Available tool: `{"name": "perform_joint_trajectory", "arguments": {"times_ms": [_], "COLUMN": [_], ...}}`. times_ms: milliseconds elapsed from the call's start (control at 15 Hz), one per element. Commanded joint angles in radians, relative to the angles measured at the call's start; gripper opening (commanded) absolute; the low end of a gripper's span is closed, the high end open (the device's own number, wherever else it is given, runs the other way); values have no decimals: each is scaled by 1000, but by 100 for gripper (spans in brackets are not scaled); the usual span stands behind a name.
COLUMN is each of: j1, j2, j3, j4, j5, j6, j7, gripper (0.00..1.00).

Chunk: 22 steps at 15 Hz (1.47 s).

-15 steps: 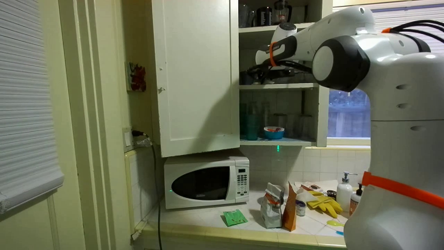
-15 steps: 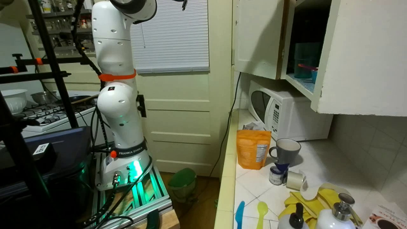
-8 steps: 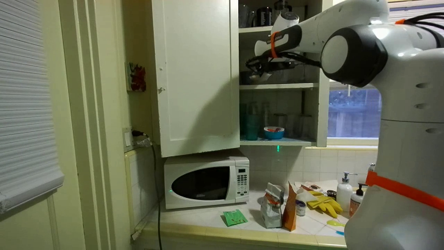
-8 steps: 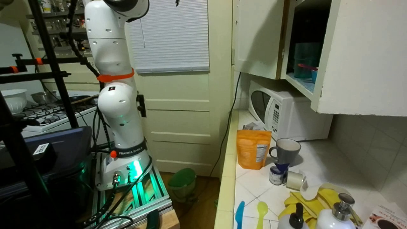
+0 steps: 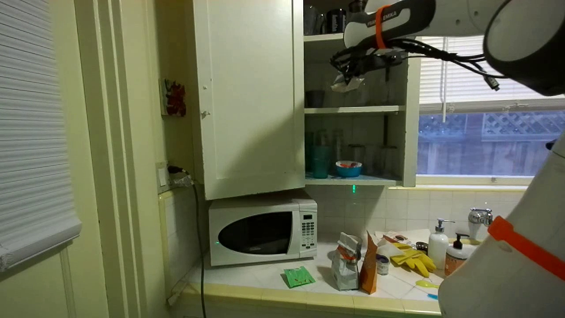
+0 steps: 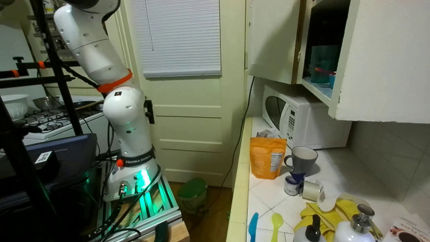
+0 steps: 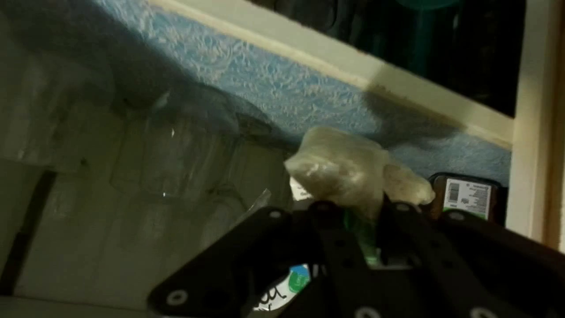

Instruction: Take the white packet out of the open upper cabinet and put it on the countertop.

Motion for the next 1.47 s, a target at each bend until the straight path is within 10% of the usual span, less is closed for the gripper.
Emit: {"name": "perform_joint_trajectory", "arguments": {"times_ms": [0,533,867,933,1400], "j1": [35,45,-76,-35,-67], "j2": [-183,-268,-204,-223,-147], "j3": [15,15,-1,-6,-27], "j4": [-171,-329,-405,-402,-438], "j5": [39,172,37,75,57], "j6": [-154,-498,-505,-494,-496], "j7": [-24,106,214,168,187], "gripper": [5,5,5,19,5]}}
